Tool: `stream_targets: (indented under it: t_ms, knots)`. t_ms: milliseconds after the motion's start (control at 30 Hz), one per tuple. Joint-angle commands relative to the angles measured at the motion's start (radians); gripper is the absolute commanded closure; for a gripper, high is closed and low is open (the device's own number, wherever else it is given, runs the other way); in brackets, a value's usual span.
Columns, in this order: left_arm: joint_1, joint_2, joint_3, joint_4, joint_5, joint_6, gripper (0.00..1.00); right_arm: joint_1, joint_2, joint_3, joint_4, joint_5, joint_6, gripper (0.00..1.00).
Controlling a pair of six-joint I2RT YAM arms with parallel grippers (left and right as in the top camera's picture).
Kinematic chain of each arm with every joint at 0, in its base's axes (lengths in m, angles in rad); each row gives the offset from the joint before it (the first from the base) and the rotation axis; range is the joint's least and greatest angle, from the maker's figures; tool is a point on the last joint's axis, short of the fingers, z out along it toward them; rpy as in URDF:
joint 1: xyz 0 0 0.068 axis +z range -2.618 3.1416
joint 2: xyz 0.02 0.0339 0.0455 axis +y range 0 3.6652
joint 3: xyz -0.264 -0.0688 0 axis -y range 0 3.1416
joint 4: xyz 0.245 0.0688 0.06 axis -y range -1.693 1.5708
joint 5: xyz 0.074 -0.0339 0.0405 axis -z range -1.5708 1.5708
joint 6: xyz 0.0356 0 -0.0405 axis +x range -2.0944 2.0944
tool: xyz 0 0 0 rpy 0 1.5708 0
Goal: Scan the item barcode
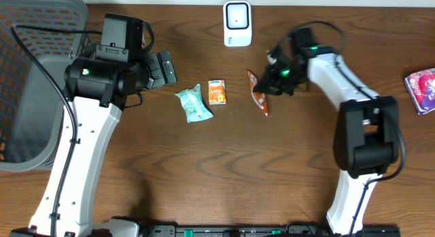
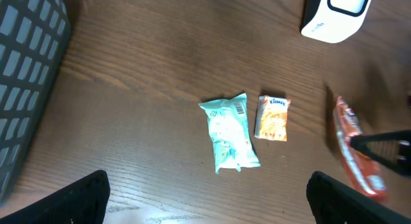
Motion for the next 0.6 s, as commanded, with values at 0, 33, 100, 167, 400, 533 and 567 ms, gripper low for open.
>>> stream_targets:
  t_ms: [0,33,100,167,400,533,567]
  knots:
    - [0.003,0.006,0.000,-0.003,0.003,-0.005,0.02,-0.054,0.011,-0.082,0.026,-0.399,-0.093,0.99]
    - [0.003,0.006,0.000,-0.003,0.003,-0.005,0.02,-0.074,0.011,-0.125,0.068,-0.446,-0.092,0.99]
    - [0.003,0.006,0.000,-0.003,0.003,-0.005,0.02,-0.102,0.012,-0.203,0.158,-0.482,-0.061,0.99]
    - [0.003,0.006,0.000,-0.003,0.003,-0.005,0.02,-0.132,0.012,-0.289,0.253,-0.480,-0.008,0.99]
    - [0.003,0.006,0.000,-0.003,0.002,-0.005,0.02,-0.277,0.011,-0.440,0.372,-0.318,0.082,0.93]
    - [0.003,0.006,0.000,-0.003,0.002,-0.005,0.02,-0.339,-0.001,-0.423,0.329,-0.254,0.081,0.85]
    - [0.003,0.006,0.000,-0.003,0.002,-0.005,0.02,-0.358,-0.013,-0.409,0.306,-0.220,0.080,0.82]
